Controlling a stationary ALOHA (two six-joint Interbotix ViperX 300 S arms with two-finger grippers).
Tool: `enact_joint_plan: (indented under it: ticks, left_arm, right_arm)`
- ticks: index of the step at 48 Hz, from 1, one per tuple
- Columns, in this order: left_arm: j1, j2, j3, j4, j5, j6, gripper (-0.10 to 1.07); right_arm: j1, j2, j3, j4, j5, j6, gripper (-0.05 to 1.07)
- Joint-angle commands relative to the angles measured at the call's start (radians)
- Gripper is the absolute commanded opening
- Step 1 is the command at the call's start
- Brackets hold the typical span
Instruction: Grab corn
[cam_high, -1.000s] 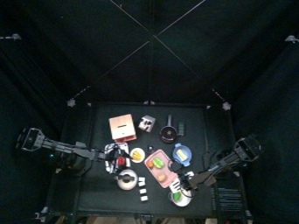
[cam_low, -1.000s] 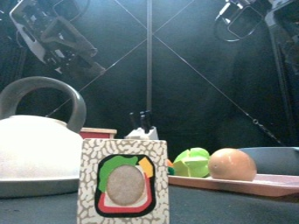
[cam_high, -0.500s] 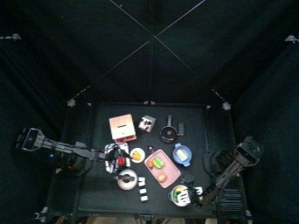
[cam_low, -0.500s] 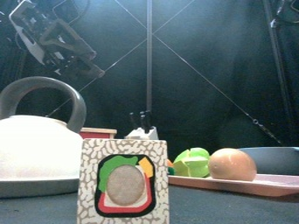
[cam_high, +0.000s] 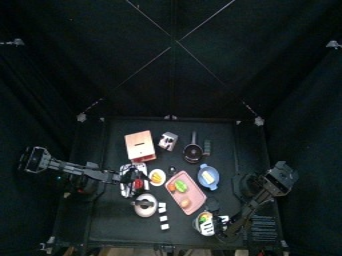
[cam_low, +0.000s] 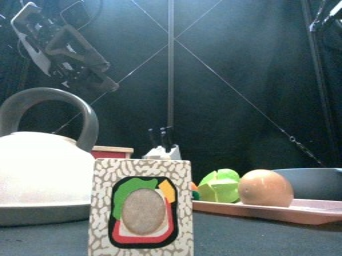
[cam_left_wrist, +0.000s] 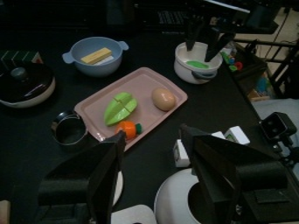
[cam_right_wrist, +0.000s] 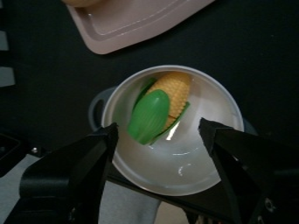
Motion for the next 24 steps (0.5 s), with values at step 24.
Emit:
enact_joint_plan:
  ticks: [24]
  left_arm:
    - [0.003, -0.003, -0.006, -0.005, -0.009, 0.000, 0.89]
  right_arm:
    - [-0.046, 0.040, 0.018, 0.012, -0.092, 0.000, 1.02]
